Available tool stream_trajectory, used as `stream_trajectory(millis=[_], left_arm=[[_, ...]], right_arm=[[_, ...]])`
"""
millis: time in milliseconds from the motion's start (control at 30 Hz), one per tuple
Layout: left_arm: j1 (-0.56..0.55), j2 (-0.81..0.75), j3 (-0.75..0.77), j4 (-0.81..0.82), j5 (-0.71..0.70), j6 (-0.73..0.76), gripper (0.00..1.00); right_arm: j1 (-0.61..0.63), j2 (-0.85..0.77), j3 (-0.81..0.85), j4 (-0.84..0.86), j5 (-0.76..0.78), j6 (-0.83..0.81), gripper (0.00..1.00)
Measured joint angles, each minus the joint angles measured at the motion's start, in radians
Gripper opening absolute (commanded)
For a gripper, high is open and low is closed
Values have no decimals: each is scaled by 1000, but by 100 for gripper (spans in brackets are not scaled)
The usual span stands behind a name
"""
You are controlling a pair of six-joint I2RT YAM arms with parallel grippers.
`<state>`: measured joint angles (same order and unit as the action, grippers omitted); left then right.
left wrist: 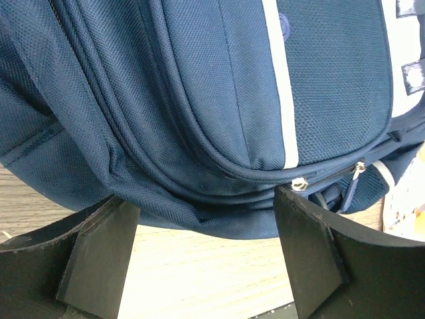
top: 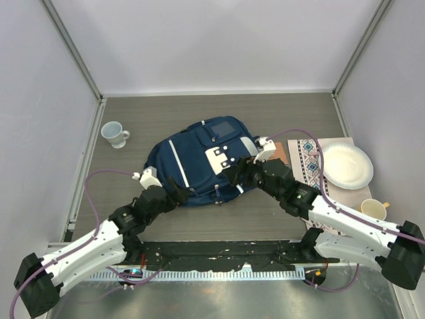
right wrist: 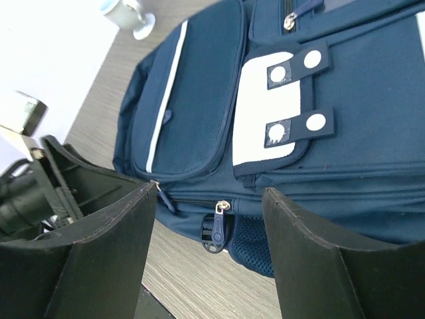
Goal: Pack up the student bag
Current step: Adjust the student bag at the center of the board.
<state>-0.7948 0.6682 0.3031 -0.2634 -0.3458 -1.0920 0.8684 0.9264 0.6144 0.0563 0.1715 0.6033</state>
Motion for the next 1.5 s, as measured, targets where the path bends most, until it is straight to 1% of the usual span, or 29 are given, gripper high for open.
stream_trajectory(millis=[100,267,367,433,567,633,733,800,900,1100,1233,1400,1500], left_arm=[[-7,-37,3,-9,-2,0,84],[-32,-64,29,-57,-22,0,86],[-59,-61,61,-100,-53,0,90],[-77,-46,96,-130,-77,5,92],[-94,34,204,-197,-116,43,100],[-95,71,265,-220,-135,75,100],[-95,90,334,-210,-167,124,100],[-95,101,388,-196,-190,158,100],[-95,113,426,-156,-210,188,100],[-95,146,418,-60,-204,216,100],[-95,210,416,-9,-187,237,100],[-95,312,417,19,-149,256,99],[-95,326,417,28,-126,264,99]], right_arm=[[0,64,20,-8,-26,-16,70],[0,84,20,-9,-49,-26,71],[0,97,20,-4,-63,-29,71],[0,110,20,-5,-66,-31,71],[0,139,23,-5,-62,-37,71],[0,160,31,-6,-58,-37,71],[0,198,54,-8,-40,-37,70],[0,207,67,-13,-9,-36,71],[0,206,83,-16,54,-33,71],[0,199,127,-63,229,-34,71],[0,199,177,-135,347,-33,71],[-1,204,211,-201,423,-20,71],[-2,228,243,-224,441,-9,71]])
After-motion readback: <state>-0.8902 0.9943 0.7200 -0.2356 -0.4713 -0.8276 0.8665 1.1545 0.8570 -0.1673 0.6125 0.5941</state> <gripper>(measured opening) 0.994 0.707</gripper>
